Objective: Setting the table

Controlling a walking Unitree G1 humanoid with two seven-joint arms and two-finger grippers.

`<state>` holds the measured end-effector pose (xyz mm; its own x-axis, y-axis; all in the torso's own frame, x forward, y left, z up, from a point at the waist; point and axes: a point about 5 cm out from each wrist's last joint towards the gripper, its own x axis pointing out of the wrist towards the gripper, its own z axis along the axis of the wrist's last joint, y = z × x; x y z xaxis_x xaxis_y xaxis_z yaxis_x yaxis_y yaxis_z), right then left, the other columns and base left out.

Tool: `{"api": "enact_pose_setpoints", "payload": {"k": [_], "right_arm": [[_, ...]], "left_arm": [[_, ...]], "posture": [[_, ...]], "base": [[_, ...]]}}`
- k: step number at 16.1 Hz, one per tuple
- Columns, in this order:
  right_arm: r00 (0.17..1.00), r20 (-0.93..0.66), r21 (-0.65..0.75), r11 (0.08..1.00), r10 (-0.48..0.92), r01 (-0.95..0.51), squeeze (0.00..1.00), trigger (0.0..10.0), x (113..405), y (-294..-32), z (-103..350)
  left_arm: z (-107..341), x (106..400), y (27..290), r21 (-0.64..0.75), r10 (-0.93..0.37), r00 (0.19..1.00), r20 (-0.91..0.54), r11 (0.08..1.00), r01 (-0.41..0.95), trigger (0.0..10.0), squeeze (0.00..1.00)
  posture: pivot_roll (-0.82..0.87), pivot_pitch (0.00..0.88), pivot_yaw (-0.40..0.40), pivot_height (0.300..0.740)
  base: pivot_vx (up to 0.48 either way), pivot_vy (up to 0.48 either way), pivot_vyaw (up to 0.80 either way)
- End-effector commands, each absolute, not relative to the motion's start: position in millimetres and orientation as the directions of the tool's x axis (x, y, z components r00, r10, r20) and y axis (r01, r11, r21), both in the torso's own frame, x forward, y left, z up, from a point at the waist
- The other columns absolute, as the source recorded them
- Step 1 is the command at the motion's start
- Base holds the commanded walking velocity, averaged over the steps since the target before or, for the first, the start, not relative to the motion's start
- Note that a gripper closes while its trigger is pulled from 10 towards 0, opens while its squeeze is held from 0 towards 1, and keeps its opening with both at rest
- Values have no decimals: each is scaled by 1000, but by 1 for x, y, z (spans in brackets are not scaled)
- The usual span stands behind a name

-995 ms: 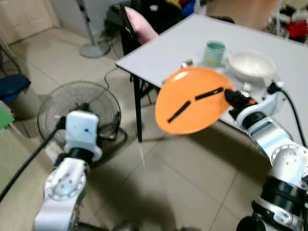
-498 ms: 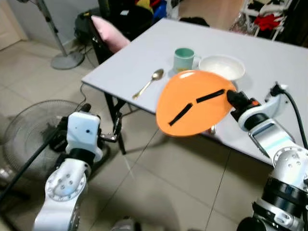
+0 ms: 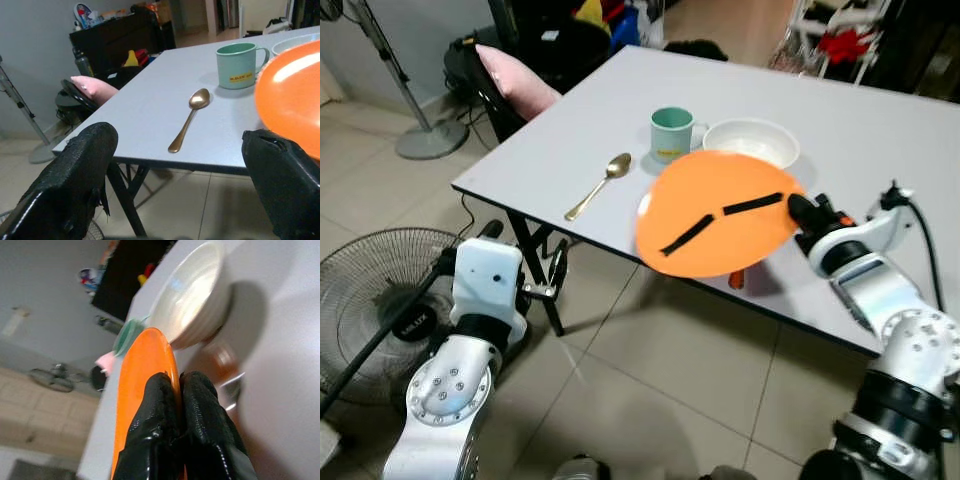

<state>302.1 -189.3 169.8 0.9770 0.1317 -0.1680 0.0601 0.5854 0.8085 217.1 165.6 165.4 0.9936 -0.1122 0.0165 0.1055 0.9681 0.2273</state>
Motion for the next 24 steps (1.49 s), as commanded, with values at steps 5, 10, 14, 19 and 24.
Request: {"api": "enact_pose_setpoints", "payload": {"k": [5,10,14,19,24], "right_arm": [[974,-112,863,506,197,-3,0,10000,312,-172,178],[957,-211,895,433,200,107,0,10000,344,-143,152],[945,-265,902,397,194,171,0,10000,363,-129,142],[937,-330,899,339,110,277,0,10000,381,-124,131],[936,-345,884,360,69,299,0,10000,389,-115,129]], "left_arm": [[169,215,168,242,-143,990,6,961,138,10000,0],[170,216,168,253,-193,981,-9,949,189,10000,0],[171,214,168,257,-211,977,-16,944,208,10000,0],[172,209,159,237,-315,948,-49,918,317,10000,0],[171,204,153,225,-359,931,-68,903,365,10000,0]], "posture": [[-13,38,49,740],[-4,49,65,740],[16,62,64,740],[29,88,72,740],[35,107,73,740]], "base": [[0,0,0],[0,0,0],[0,0,0],[0,0,0],[0,0,0]]}}
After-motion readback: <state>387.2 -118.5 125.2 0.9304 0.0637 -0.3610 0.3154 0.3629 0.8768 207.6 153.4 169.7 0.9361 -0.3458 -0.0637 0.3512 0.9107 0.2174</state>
